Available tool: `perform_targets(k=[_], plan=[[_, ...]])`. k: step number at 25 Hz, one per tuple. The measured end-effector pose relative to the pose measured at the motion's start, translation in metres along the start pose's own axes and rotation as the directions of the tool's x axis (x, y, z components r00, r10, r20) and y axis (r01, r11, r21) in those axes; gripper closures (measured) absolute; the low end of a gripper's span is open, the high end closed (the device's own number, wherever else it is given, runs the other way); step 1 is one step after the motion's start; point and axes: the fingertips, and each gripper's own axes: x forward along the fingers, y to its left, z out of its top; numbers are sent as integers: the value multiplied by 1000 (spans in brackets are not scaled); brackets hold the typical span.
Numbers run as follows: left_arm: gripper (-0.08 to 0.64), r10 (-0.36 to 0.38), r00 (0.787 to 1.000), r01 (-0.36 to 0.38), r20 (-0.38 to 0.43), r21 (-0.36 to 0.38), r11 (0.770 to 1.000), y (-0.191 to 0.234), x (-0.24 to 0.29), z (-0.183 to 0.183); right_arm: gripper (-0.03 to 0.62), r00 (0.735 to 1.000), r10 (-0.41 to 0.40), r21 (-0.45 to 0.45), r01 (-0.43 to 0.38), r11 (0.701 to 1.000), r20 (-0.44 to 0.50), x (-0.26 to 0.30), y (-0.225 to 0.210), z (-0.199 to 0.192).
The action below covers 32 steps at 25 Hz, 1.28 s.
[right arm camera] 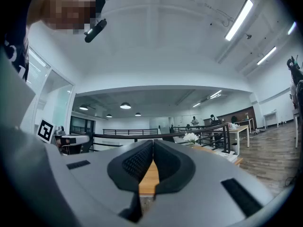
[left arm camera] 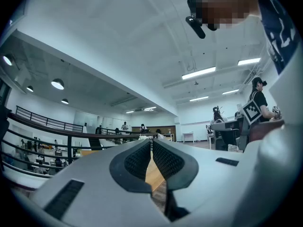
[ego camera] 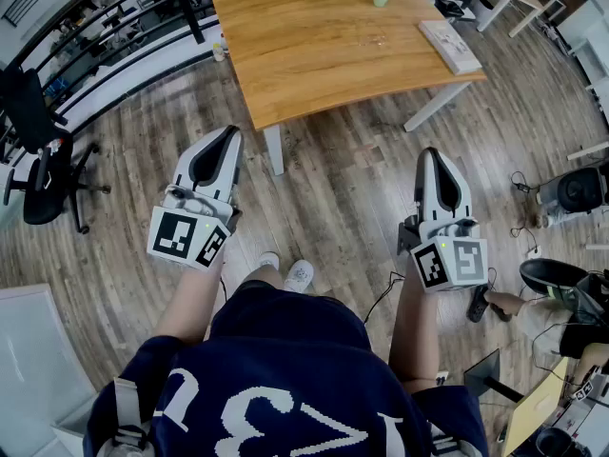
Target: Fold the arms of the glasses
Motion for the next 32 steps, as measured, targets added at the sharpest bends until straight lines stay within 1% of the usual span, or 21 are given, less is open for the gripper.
perform_targets(k=[4,6,8,11,17,23,27,32], plan=[[535,0,1000,0,22,4,1000,-5,-5,6,566,1000,-2,-4,2,1000,30,-9,7,5],[535,-2,1000,1,26,5,1000,-9,-7,7,566,999,-5,17,4,1000,50,-12,7,7],[535,-3,1000,3,24,8,1000,-13,-10,8,565,998,8,39,-11,999,58,-15,9,8],[535,-1,1000,0,25,12,1000,-13,-10,10,565,997,18,47,-21,999,71,-15,9,11],[535,0,1000,0,22,6,1000,-3,5,6,565,998,11,57,-15,998,68,0,3,7],[535,-31,999,31,36,-9,999,17,53,-1,565,997,-16,46,13,999,72,36,-18,10],[535,-55,997,56,50,-18,998,50,93,2,565,997,-26,35,24,999,70,80,-23,17],[535,-107,993,109,53,-23,994,93,146,0,565,994,-73,49,69,996,79,137,-32,20]])
